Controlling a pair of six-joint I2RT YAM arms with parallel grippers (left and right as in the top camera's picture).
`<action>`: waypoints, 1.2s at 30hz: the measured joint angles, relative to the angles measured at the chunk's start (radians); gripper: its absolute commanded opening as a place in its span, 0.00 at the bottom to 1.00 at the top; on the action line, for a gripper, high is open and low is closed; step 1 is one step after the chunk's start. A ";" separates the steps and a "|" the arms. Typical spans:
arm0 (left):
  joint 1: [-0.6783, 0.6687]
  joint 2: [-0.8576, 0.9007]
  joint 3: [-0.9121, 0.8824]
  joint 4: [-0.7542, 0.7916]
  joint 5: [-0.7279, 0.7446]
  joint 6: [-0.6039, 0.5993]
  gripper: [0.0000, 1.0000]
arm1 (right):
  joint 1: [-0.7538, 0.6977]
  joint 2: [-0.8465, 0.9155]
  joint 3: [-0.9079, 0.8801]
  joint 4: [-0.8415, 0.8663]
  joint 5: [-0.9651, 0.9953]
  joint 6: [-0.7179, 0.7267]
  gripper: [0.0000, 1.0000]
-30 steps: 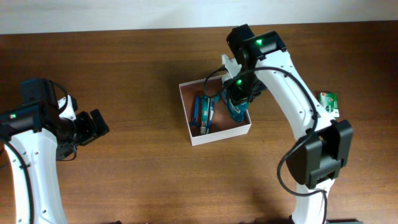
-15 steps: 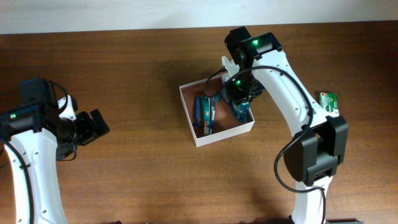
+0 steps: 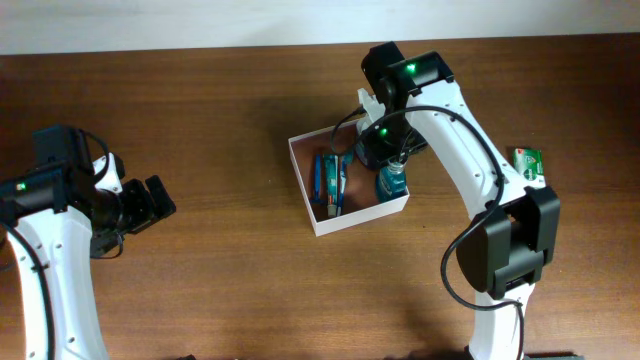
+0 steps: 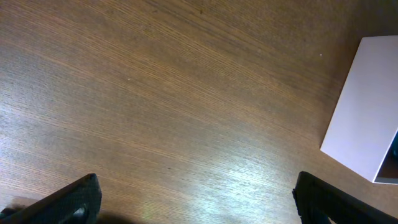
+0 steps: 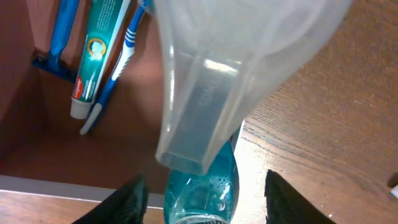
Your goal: Pack container
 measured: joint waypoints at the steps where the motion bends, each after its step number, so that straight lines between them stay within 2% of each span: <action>1: 0.000 0.000 0.000 0.000 0.000 0.000 0.99 | 0.000 0.000 0.006 -0.010 0.000 0.000 0.55; 6: 0.000 0.000 0.000 0.000 0.000 0.000 0.99 | -0.009 0.004 0.159 -0.092 -0.004 -0.001 0.55; 12: 0.000 0.000 0.000 0.000 0.000 0.000 0.99 | -0.051 -0.003 0.538 -0.223 -0.039 0.000 0.53; 15: 0.000 0.000 0.000 0.000 0.000 0.000 0.99 | -0.129 -0.030 0.619 -0.258 -0.037 -0.007 0.24; 16: 0.000 0.000 0.000 0.000 0.000 0.000 0.99 | -0.153 -0.033 0.618 -0.258 -0.036 -0.006 0.22; 17: 0.000 0.000 0.000 0.000 0.000 0.000 0.99 | -0.185 -0.035 0.607 -0.256 -0.037 -0.003 0.14; 19: 0.000 0.000 0.000 0.000 0.000 0.000 0.99 | -0.255 -0.036 0.557 -0.253 -0.043 -0.004 0.05; 22: 0.000 0.000 0.000 0.000 0.000 0.000 0.99 | -0.336 -0.035 0.433 -0.258 -0.063 -0.006 0.04; 24: 0.000 0.000 0.000 0.000 0.000 0.000 0.99 | -0.374 -0.030 0.287 -0.246 -0.089 -0.007 0.04; 29: 0.000 0.000 0.000 0.000 0.000 0.000 0.99 | -0.372 -0.026 0.034 -0.120 -0.146 -0.007 0.04; 36: 0.000 0.000 0.000 0.000 0.000 0.000 0.99 | -0.358 -0.024 -0.186 0.039 -0.307 -0.007 0.04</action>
